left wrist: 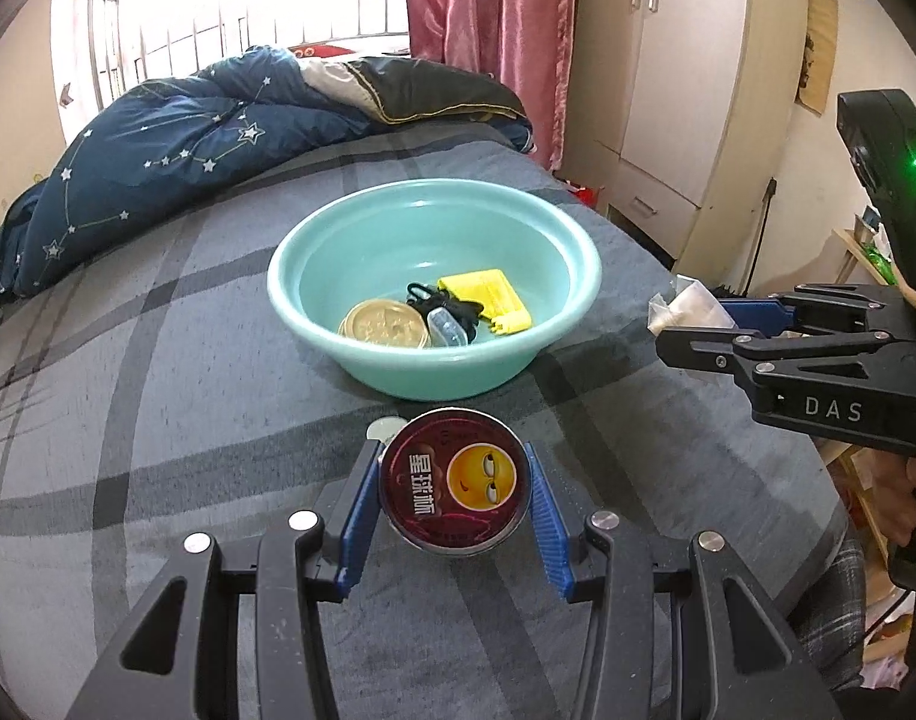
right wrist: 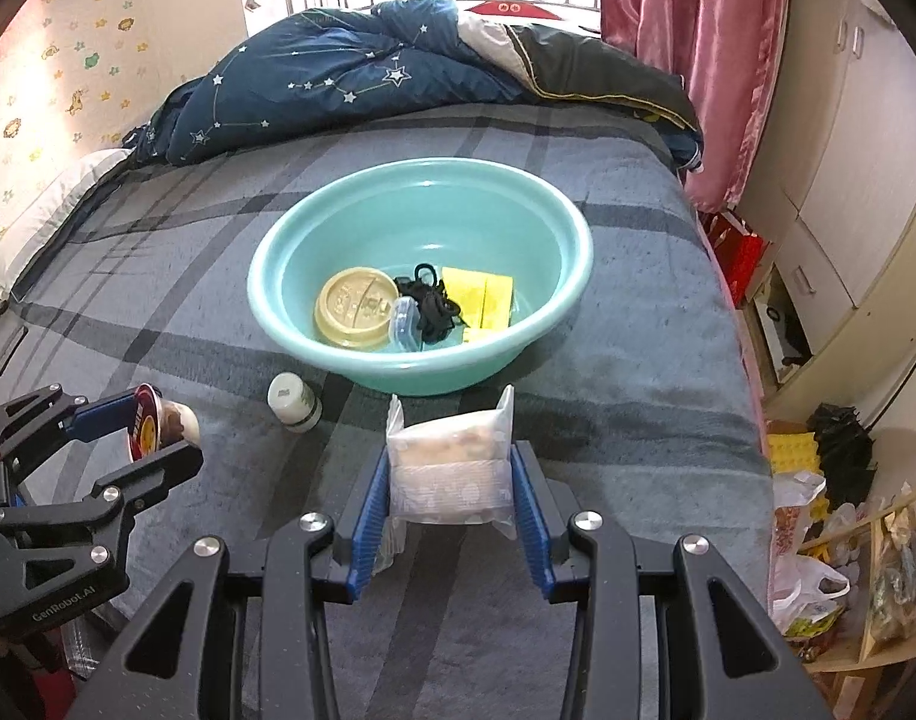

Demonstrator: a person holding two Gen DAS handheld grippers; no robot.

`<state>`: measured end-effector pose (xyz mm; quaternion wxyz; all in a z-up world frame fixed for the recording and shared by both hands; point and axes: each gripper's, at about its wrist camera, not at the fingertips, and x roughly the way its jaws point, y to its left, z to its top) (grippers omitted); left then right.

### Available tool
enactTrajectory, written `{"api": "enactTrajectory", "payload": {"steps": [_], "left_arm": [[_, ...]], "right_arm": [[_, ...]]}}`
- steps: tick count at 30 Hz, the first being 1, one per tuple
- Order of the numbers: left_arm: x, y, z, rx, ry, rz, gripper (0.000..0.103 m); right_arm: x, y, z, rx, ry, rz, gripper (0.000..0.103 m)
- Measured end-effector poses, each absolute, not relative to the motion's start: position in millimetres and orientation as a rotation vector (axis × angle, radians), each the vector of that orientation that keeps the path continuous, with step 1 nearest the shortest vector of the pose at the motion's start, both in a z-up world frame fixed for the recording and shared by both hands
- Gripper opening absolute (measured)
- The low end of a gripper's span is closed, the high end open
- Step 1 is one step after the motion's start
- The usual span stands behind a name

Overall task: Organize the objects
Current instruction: 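Carry the pink tin with the left tool while the right tool carries the snack bag over the basin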

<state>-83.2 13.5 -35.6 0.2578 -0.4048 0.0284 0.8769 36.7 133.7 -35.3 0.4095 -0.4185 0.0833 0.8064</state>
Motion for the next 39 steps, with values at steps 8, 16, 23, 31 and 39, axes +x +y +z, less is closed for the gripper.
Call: {"api": "enactTrajectory", "payload": {"steps": [8, 16, 23, 31, 39], "left_arm": [[-95.4, 17.6, -23.9, -1.067, 0.077, 2.369, 0.050], [-112.8, 24.9, -17.3, -1.044, 0.085, 2.357, 0.050], [-133.7, 30.7, -14.7, -1.048, 0.083, 2.347, 0.050], [-156.6, 35.2, -17.4, -1.059, 0.099, 2.344, 0.050], [-179.8, 43.1, -24.4, -1.074, 0.107, 2.332, 0.050]], "right_arm": [[30.8, 141.6, -21.7, -1.030, 0.199, 2.040, 0.043], [20.0, 151.5, -11.4, -1.020, 0.178, 2.057, 0.043], [8.4, 165.0, -7.7, -1.024, 0.171, 2.068, 0.043], [-8.4, 183.5, -6.2, -1.035, 0.160, 2.078, 0.043], [-22.5, 201.9, -8.6, -1.046, 0.158, 2.083, 0.043]]}}
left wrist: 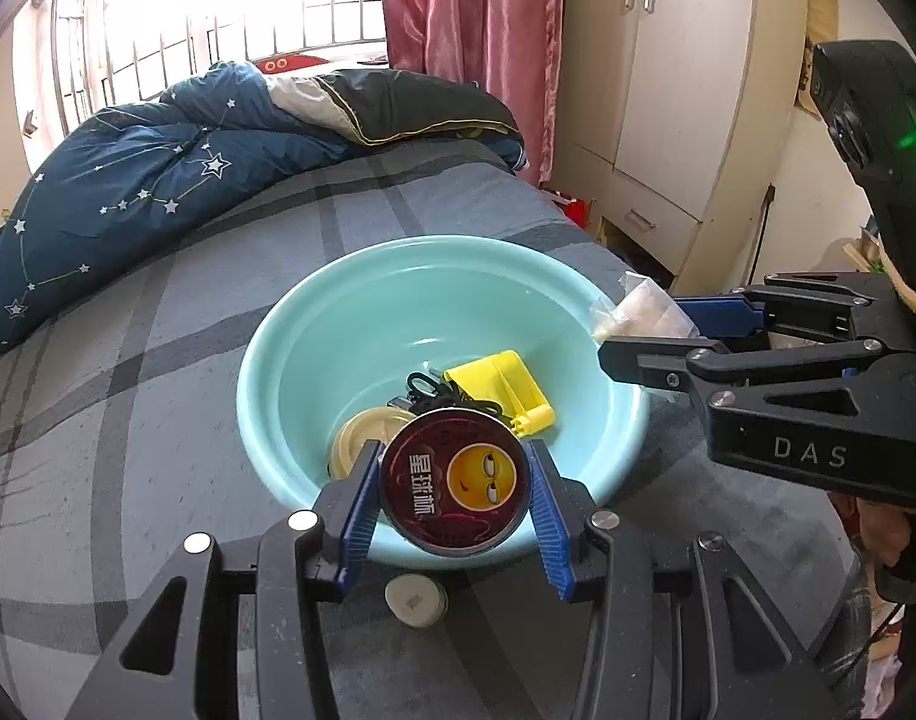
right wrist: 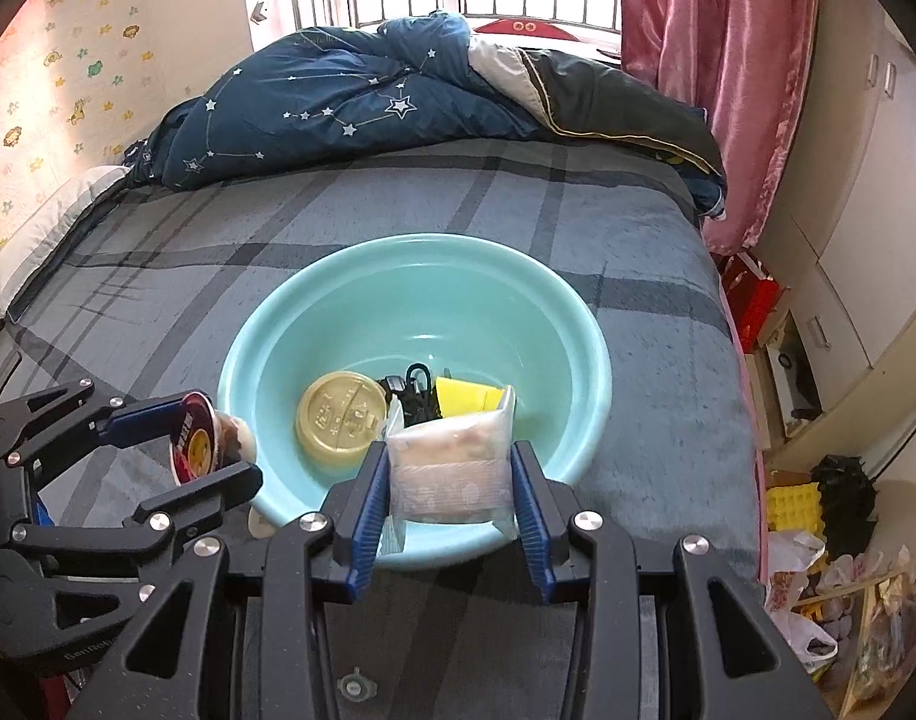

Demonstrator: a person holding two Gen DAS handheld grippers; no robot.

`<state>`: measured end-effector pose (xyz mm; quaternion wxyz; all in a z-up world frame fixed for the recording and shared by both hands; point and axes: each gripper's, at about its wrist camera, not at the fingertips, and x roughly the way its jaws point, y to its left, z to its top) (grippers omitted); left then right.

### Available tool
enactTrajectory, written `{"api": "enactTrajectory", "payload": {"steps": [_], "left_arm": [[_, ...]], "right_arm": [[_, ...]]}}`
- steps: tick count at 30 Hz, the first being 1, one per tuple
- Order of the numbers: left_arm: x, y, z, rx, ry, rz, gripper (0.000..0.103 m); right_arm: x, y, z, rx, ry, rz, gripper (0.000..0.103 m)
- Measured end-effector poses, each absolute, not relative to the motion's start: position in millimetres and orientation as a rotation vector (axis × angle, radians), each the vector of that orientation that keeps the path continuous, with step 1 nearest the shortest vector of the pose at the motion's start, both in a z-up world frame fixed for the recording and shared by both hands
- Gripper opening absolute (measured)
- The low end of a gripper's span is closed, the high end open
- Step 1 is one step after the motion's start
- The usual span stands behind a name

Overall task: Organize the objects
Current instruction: 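Carry the pink tin with the left tool while the right tool carries the snack bag over the basin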

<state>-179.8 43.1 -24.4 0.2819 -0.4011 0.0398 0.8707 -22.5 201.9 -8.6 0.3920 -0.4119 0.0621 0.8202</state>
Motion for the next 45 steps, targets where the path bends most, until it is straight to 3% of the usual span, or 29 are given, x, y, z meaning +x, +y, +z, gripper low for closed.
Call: {"api": "enactTrajectory", "payload": {"steps": [45], "left_arm": [[-278.8, 80.9, -105.6, -1.240, 0.160, 2.225, 0.050]], "right_arm": [[-87.2, 311.3, -75.5, -1.187, 0.269, 2.061, 0.043]]}}
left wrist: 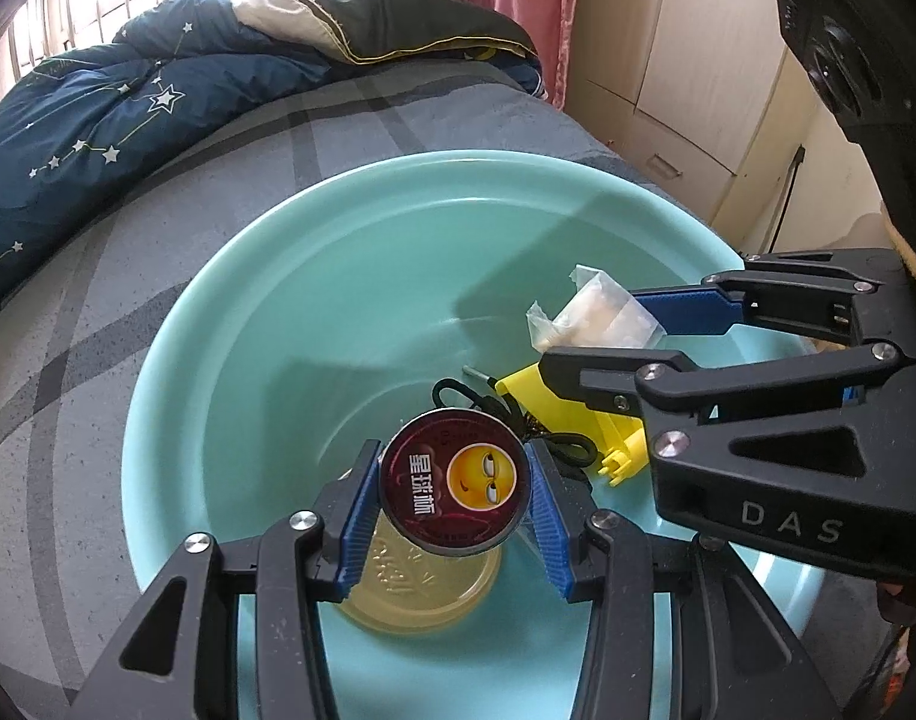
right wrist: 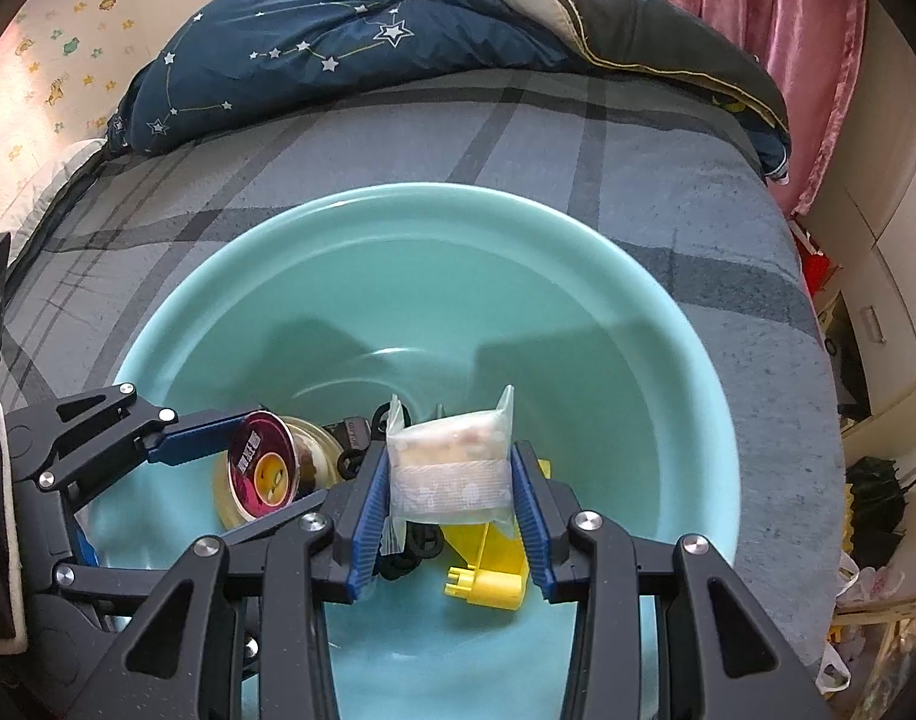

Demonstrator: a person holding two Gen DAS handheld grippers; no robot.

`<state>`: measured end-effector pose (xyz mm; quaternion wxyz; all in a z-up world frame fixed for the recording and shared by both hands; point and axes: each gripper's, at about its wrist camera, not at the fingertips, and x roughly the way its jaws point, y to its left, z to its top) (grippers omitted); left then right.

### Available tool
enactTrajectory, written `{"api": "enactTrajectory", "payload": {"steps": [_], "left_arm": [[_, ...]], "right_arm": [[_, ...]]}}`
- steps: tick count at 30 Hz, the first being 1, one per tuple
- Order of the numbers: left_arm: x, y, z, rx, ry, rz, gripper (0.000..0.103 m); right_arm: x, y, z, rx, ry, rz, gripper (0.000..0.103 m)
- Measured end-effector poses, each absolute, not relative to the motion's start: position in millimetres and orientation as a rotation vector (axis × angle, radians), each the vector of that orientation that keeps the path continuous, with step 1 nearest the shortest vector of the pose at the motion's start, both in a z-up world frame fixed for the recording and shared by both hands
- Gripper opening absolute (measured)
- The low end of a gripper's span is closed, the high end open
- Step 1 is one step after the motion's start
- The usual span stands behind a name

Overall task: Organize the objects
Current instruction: 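Carry the pink tin with the left tool while the right tool carries the snack bag over the basin, then open the left tool dropping the pink tin while the right tool releases the snack bag, then withdraw both tools from the basin toward the white bottle and grey cap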

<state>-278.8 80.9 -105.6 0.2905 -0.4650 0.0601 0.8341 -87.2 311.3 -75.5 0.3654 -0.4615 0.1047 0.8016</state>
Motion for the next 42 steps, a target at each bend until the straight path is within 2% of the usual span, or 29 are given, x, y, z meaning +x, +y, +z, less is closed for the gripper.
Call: {"api": "enactTrajectory", "payload": {"steps": [11, 13, 14, 15, 17, 19, 20, 22, 25, 42], "left_arm": [[-276.8, 84.0, -101.9, -1.241, 0.168, 2.243, 0.053], [-275.2, 82.2, -99.6, -1.233, 0.163, 2.256, 0.065], [-275.8, 81.5, -98.0, -1.231, 0.157, 2.261, 0.078], [-275.7, 80.7, -96.2, -1.229, 0.151, 2.264, 0.087], [-273.8, 79.2, -92.9, -1.222, 0.144, 2.274, 0.091], [-271.9, 78.7, -89.9, -1.212, 0.150, 2.283, 0.097], [-270.5, 78.3, -88.9, -1.209, 0.154, 2.287, 0.103], [-269.2, 79.0, -87.8, -1.205, 0.159, 2.301, 0.103], [-268.1, 74.0, -86.2, -1.204, 0.155, 2.317, 0.103], [-234.4, 58.6, -58.7, -1.170, 0.164, 2.363, 0.103]], "right_arm": [[-87.9, 307.2, -73.5, -1.185, 0.257, 2.068, 0.045], [-88.2, 305.8, -72.5, -1.188, 0.250, 2.067, 0.048], [-88.7, 305.0, -71.9, -1.186, 0.244, 2.064, 0.049], [-88.6, 303.8, -70.3, -1.178, 0.240, 2.065, 0.054], [-88.4, 301.5, -66.6, -1.164, 0.234, 2.062, 0.058], [-89.2, 300.0, -63.8, -1.153, 0.220, 2.054, 0.074], [-89.0, 299.0, -62.7, -1.149, 0.217, 2.054, 0.085], [-88.6, 297.9, -60.6, -1.146, 0.208, 2.049, 0.097], [-87.0, 296.8, -59.4, -1.143, 0.189, 2.028, 0.102], [-68.9, 262.1, -37.4, -1.111, 0.169, 2.028, 0.103]]}}
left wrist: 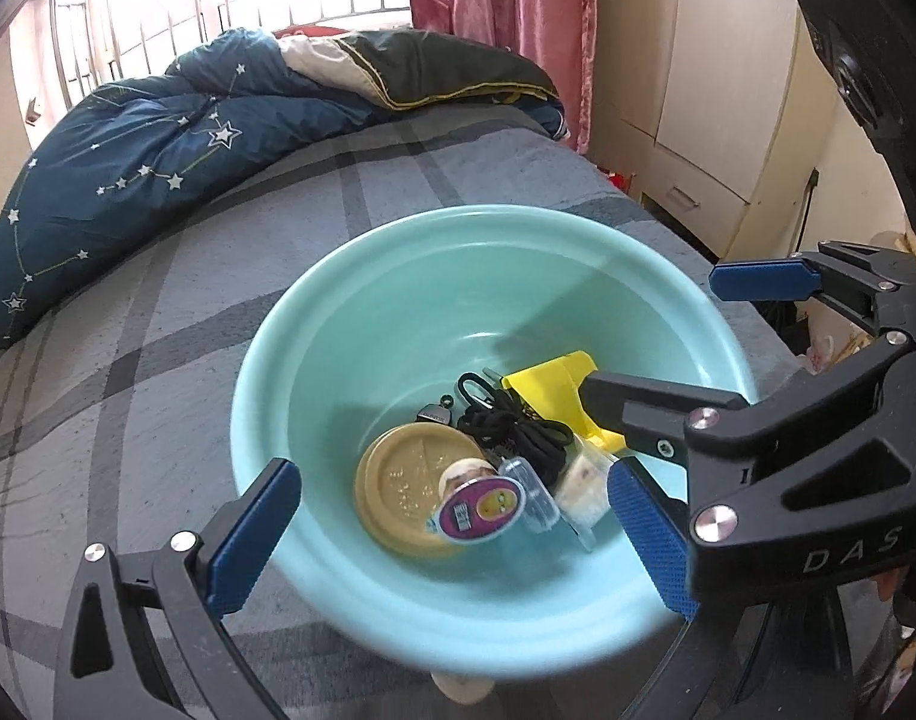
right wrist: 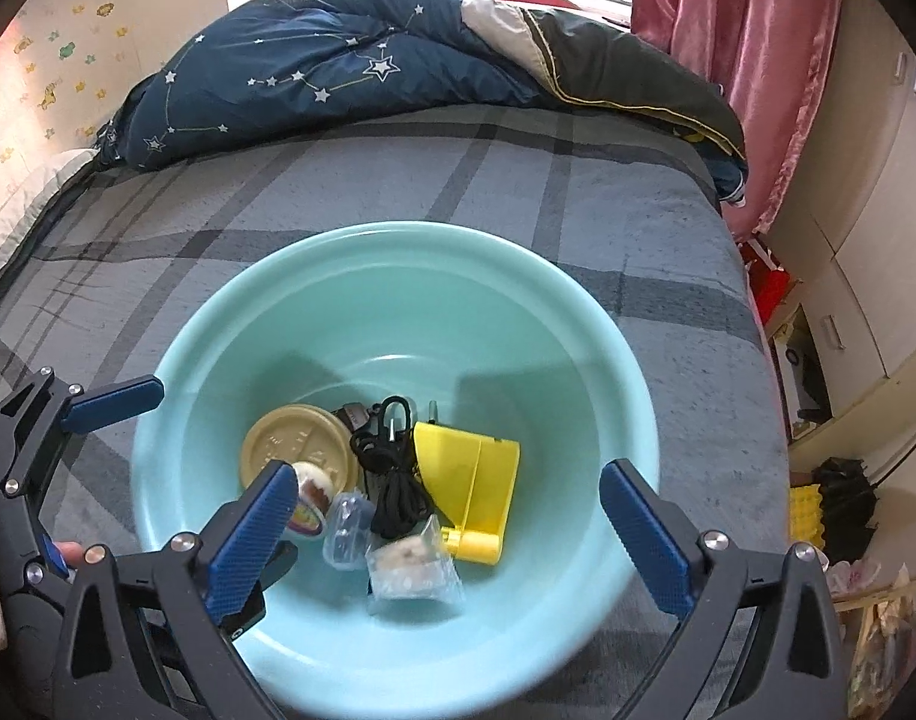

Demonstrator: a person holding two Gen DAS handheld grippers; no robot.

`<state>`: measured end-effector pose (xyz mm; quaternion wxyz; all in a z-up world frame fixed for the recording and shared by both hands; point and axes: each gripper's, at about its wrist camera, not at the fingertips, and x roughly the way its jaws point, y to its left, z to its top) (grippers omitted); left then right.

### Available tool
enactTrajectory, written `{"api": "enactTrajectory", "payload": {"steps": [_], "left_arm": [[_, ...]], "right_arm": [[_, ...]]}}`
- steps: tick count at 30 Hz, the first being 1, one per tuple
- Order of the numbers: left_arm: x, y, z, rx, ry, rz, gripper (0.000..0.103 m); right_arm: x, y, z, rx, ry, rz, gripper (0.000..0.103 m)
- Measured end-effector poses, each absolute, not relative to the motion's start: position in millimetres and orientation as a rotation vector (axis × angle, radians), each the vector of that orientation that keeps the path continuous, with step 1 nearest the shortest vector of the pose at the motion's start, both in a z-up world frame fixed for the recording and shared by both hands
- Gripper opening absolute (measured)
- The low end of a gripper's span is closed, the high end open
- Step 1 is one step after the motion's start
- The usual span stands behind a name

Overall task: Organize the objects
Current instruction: 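Withdraw both tools from the basin toward the white bottle and grey cap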

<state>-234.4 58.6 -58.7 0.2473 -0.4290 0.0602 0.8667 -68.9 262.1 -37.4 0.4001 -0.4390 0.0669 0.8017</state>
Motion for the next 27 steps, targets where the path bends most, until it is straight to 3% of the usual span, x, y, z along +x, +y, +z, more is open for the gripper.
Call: {"api": "enactTrajectory", "payload": {"steps": [27], "left_arm": [[-154.7, 25.1, -33.9, -1.087, 0.153, 2.432, 0.103]], "right_arm": [[-31.0, 182.6, -18.4, -1.065, 0.129, 2.066, 0.103]]}}
